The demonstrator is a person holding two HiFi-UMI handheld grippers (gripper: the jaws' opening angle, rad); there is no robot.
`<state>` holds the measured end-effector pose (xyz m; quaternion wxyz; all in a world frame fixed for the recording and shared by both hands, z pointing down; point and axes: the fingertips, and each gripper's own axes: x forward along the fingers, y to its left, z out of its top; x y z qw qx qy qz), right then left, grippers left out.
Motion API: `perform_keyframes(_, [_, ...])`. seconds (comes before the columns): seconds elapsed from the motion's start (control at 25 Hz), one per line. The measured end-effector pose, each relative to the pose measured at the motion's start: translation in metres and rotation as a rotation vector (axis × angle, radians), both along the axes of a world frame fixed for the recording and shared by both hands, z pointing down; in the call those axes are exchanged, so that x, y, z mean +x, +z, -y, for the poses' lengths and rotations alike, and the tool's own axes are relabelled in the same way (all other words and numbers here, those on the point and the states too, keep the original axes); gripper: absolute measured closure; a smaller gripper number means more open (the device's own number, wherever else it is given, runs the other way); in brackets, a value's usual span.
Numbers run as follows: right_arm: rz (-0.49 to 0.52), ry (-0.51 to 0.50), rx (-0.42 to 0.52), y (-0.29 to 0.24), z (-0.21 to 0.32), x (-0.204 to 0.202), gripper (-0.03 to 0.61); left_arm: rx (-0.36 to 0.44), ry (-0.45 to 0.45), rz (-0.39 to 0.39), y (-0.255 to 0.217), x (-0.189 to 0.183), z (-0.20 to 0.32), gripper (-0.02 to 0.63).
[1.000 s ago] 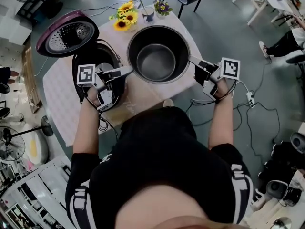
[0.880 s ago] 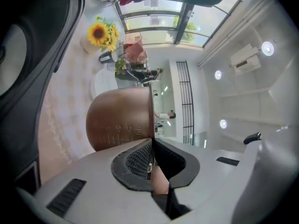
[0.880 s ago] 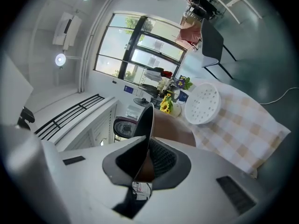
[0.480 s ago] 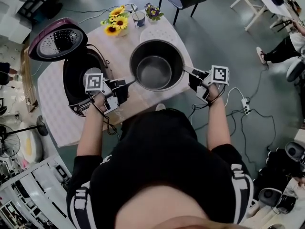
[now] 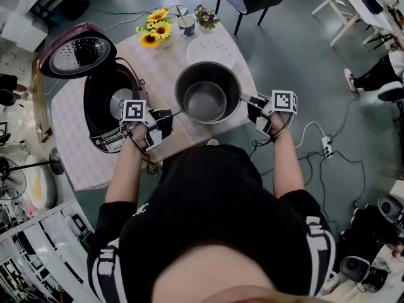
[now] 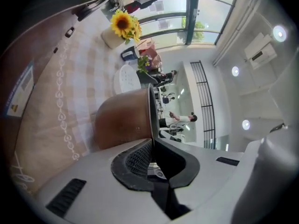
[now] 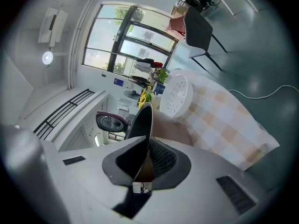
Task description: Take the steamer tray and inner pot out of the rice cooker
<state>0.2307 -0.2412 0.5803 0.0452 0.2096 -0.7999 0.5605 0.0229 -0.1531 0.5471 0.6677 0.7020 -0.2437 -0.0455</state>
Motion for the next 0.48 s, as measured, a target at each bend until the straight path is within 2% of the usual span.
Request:
perform_keyframes(0.08, [-0.045, 0.026, -0.056, 0.012, -0.004, -0.001, 0.560, -0.022, 0.004, 0.046, 0.009, 0.000, 0.001, 0.600])
perform_keyframes(0.2, [-0.038, 0.047, -0.116, 0.021, -0.011, -0.005, 0.561, -0.037, 0.025, 0.095, 0.022, 0.002, 0.001, 0.600])
perform_keyframes(0.36, [-0.108, 0.056, -0.082, 0.023, -0.007, 0.000, 0.563, -0.040, 0.042, 0.176, 0.034, 0.002, 0.001, 0.600])
perform_keyframes(0.48, [-0.149, 0.043, -0.055, 0.018, -0.008, -0.006, 0.563, -0.050, 0.051, 0.268, 0.045, 0.001, 0.002, 0.600])
